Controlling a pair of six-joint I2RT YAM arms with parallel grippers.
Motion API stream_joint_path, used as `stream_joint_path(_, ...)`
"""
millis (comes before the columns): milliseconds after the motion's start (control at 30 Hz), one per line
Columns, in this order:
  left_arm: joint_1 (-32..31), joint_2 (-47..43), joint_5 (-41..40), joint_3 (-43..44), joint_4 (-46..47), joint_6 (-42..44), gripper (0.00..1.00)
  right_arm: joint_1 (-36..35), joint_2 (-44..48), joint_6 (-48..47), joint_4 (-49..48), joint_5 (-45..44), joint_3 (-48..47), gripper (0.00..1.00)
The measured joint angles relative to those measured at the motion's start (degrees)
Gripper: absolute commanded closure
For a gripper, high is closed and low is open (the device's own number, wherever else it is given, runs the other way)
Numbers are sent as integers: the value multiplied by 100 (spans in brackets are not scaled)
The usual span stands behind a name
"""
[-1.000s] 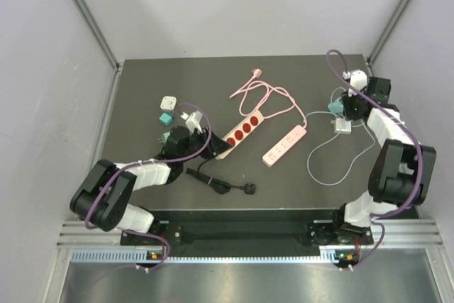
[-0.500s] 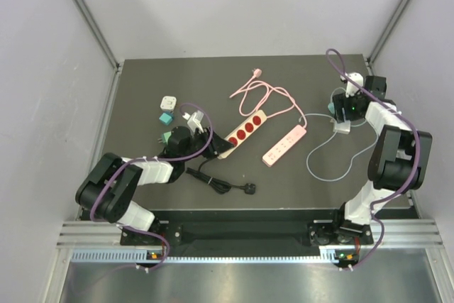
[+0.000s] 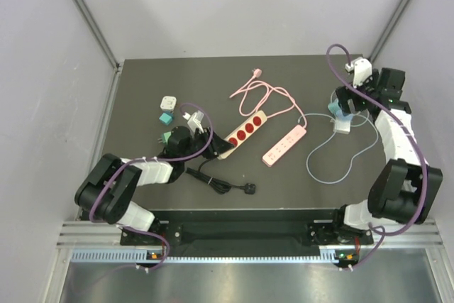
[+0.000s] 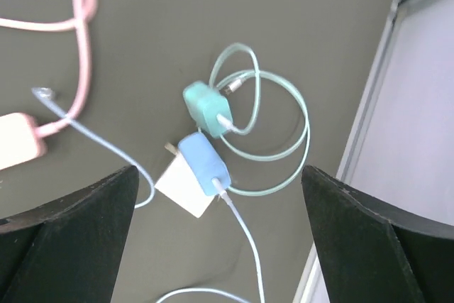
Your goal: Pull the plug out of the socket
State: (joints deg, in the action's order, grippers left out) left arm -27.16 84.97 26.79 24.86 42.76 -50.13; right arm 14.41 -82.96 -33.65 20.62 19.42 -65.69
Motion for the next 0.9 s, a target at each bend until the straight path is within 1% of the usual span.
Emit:
stream_joint_path(33,0,-22,2,0,-26,22,100,2,127,-153,31,188,-9,4)
stream_joint_path(100,0,-85,0,0,-83,59,100,-4,190,-595,387,616,-133,5)
stream_joint_path(167,0,-151,0,0,-114,81,100,-68,35,-1198,920,1040,-367,9)
stream_joint_path(233,0,-229,0,0,-138,94,100,-168,-286,-1755,1506,1268,-636,12)
stream_joint_path(333,0,-330,0,-2,-173,103,100,-407,-804,-2295,1971,1320,-780,13)
stream_joint_path(433,0,-415,-2,-2,-254,125,100,-658,-1169,-2555,2168,1185,-780,15)
stream_joint_path(467,0,-439,-2,-4,-286,136,100,-737,-1241,-2605,2188,1123,-782,16)
stream_joint_path(533,0,-476,-4,-9,-348,160,100,-874,-1335,-2664,2181,988,-802,23)
stream_joint_path(567,0,-487,-4,-13,-372,164,100,-953,-1386,-2677,2181,894,-828,28)
stream_joint_path(600,0,-498,-7,-15,-400,170,100,-1027,-1425,-2682,2131,811,-841,44)
stream_joint_path(667,0,-498,-9,-15,-424,179,100,-1182,-1510,-2684,2044,614,-874,66)
stream_joint_path(700,0,-498,-11,-20,-428,181,100,-1241,-1545,-2658,2015,527,-887,81)
stream_joint_path(767,0,-498,-24,-24,-428,181,100,-1316,-1593,-2621,1906,376,-898,91)
stream_joint_path(800,0,-496,-28,-24,-426,181,100,-1329,-1596,-2597,1862,306,-896,100)
stream_joint_path(900,0,-442,-20,-24,-374,181,100,-1311,-1550,-2439,1683,92,-892,100)
